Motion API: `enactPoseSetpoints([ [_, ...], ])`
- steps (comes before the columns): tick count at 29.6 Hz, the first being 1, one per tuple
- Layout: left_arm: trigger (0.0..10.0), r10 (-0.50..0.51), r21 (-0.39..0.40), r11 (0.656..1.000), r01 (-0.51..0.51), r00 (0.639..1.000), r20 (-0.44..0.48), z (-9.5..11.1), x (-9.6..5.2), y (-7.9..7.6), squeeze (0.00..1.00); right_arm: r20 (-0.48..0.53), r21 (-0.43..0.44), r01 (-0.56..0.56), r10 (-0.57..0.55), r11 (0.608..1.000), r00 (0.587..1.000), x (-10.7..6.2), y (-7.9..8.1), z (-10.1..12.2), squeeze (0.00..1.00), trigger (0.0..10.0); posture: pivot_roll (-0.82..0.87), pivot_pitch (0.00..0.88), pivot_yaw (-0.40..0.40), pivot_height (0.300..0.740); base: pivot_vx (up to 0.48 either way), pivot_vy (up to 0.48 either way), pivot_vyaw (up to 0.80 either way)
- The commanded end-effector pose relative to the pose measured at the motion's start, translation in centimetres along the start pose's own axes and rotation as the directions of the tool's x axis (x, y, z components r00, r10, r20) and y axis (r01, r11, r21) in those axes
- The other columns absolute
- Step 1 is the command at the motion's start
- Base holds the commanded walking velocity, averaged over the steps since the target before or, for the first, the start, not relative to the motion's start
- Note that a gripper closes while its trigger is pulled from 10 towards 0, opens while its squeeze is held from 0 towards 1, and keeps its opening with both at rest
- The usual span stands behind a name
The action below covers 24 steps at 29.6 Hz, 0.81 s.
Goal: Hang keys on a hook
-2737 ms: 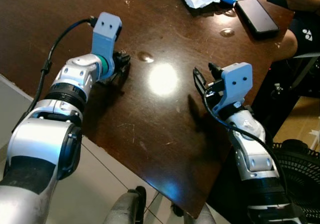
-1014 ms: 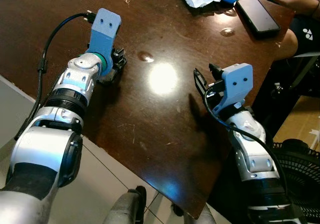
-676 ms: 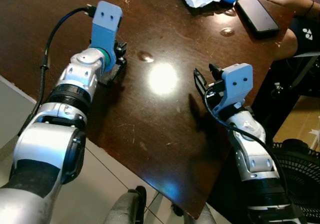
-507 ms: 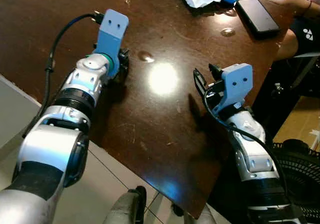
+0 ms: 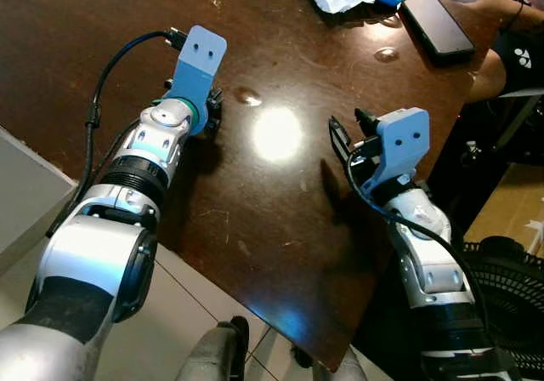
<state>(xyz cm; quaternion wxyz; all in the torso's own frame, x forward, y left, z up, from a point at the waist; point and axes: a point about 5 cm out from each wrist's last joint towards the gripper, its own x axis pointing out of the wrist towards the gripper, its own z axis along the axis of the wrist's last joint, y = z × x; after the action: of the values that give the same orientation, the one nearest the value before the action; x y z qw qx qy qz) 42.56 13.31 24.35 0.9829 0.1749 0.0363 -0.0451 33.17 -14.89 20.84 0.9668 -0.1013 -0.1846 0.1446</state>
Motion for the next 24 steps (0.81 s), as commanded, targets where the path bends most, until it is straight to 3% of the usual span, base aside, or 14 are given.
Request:
enactPoseSetpoints([
  [1, 10.0, 0.006, 0.023, 1.000, -0.006, 0.999, -0.037, -1.3, 0.0, -0.3, 0.00, -0.024, 0.016, -0.003, 0.004, 1.000, 1.000, -0.4, 0.3, -0.6, 0.00, 10.0, 0.01, 0.329, 0.120, 0.740, 0.000, 0.000, 0.00],
  [8, 9.9, 0.032, 0.038, 0.999, -0.030, 0.998, -0.053, -1.9, -0.1, 0.0, 0.00, -0.025, 0.015, -0.002, 0.003, 1.000, 1.000, -0.4, 0.3, -0.6, 0.00, 10.0, 0.02, 0.331, 0.120, 0.740, 0.000, 0.000, 0.00],
  [9, 5.1, 0.037, 0.040, 0.999, -0.035, 0.998, -0.058, -2.1, -0.1, 0.1, 0.00, -0.025, 0.016, -0.003, 0.003, 1.000, 1.000, -0.4, 0.3, -0.6, 0.00, 10.0, 0.02, 0.331, 0.120, 0.740, 0.000, 0.000, 0.00],
  [12, 5.1, 0.040, 0.042, 0.998, -0.037, 0.997, -0.061, -2.1, -0.1, 0.2, 0.00, -0.025, 0.016, -0.003, 0.003, 1.000, 1.000, -0.4, 0.3, -0.6, 0.00, 10.0, 0.02, 0.331, 0.120, 0.740, 0.000, 0.000, 0.00],
  [13, 2.1, 0.041, 0.043, 0.998, -0.038, 0.997, -0.064, -2.2, -0.1, 0.2, 0.00, -0.025, 0.016, -0.003, 0.004, 1.000, 1.000, -0.4, 0.3, -0.6, 0.00, 10.0, 0.02, 0.331, 0.119, 0.740, 0.000, 0.000, 0.00],
  [14, 2.1, 0.041, 0.043, 0.998, -0.038, 0.997, -0.064, -2.2, -0.1, 0.2, 0.00, -0.025, 0.016, -0.003, 0.004, 1.000, 1.000, -0.4, 0.3, -0.6, 0.00, 10.0, 0.02, 0.331, 0.119, 0.740, 0.000, 0.000, 0.00],
  [15, 0.0, 0.041, 0.042, 0.998, -0.038, 0.997, -0.069, -2.3, -0.1, 0.3, 0.00, -0.025, 0.016, -0.004, 0.004, 1.000, 1.000, -0.4, 0.3, -0.6, 0.00, 10.0, 0.02, 0.330, 0.118, 0.740, 0.000, 0.000, 0.00],
  [24, 0.0, 0.037, 0.014, 0.999, -0.036, 0.996, -0.081, -2.7, -0.2, 0.3, 0.00, -0.025, 0.016, -0.003, 0.004, 1.000, 1.000, -0.3, 0.3, -0.7, 0.00, 10.0, 0.02, 0.327, 0.117, 0.740, 0.000, 0.000, 0.00],
])
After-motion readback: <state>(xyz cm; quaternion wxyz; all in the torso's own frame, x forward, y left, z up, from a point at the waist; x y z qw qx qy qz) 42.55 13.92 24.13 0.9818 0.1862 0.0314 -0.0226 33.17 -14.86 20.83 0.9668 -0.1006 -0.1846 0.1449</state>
